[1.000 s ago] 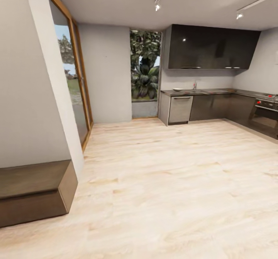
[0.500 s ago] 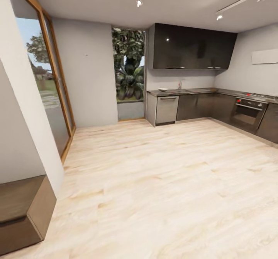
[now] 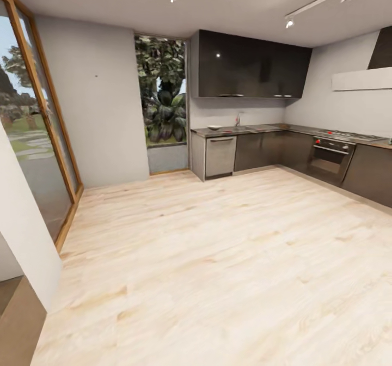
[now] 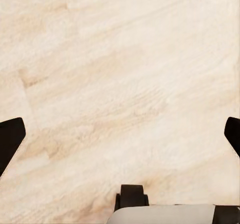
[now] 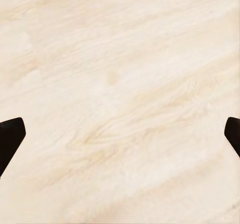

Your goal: In the kitchen, take the Vidalia onion out of the sink, dice it on the chopping board with the paring knife, put the diced onion into the bowl on the countertop, then place both the paring knife and the chopping board into the sink.

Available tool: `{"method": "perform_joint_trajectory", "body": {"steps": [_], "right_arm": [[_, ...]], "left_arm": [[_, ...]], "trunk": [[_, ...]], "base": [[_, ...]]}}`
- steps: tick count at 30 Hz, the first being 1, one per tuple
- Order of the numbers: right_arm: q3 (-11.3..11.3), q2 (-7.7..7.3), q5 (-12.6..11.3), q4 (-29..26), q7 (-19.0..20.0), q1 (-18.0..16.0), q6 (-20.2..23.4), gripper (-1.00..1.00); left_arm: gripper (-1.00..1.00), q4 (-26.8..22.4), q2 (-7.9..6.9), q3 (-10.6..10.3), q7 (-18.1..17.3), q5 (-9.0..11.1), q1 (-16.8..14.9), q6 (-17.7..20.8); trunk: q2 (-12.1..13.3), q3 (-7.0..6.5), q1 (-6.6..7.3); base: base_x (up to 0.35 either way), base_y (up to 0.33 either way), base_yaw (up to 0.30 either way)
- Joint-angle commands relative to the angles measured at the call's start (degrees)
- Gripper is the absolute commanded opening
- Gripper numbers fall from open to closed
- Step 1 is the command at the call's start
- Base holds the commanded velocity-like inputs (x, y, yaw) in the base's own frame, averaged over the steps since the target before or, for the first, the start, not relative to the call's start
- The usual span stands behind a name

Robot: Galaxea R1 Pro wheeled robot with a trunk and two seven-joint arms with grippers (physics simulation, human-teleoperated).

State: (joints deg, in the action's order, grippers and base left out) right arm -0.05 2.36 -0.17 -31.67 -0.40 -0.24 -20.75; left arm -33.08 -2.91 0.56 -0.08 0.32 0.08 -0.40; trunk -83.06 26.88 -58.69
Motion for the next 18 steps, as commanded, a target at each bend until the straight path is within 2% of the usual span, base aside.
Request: {"method": "perform_joint_trajectory", "body": {"steps": [1, 8, 18], "right_arm": [[0.0, 0.01, 0.0, 0.0, 0.0, 0.0, -0.2, 1.0], [0.0, 0.01, 0.0, 0.0, 0.0, 0.0, -0.2, 1.0], [0.1, 0.01, -0.1, 0.0, 0.0, 0.0, -0.2, 1.0]], "left_arm": [[1.0, -0.1, 0.01, 0.1, 0.0, 0.0, 0.0, 0.0], [1.0, -0.1, 0.01, 0.1, 0.0, 0.0, 0.0, 0.0], [1.0, -0.1, 0.01, 0.1, 0.0, 0.0, 0.0, 0.0]], "trunk": [[0.0, 0.05, -0.04], [0.0, 0.05, -0.04], [0.0, 0.05, -0.04]], "base": [[0.344, 0.0, -0.019], [0.344, 0.0, -0.009], [0.344, 0.0, -0.204]]}}
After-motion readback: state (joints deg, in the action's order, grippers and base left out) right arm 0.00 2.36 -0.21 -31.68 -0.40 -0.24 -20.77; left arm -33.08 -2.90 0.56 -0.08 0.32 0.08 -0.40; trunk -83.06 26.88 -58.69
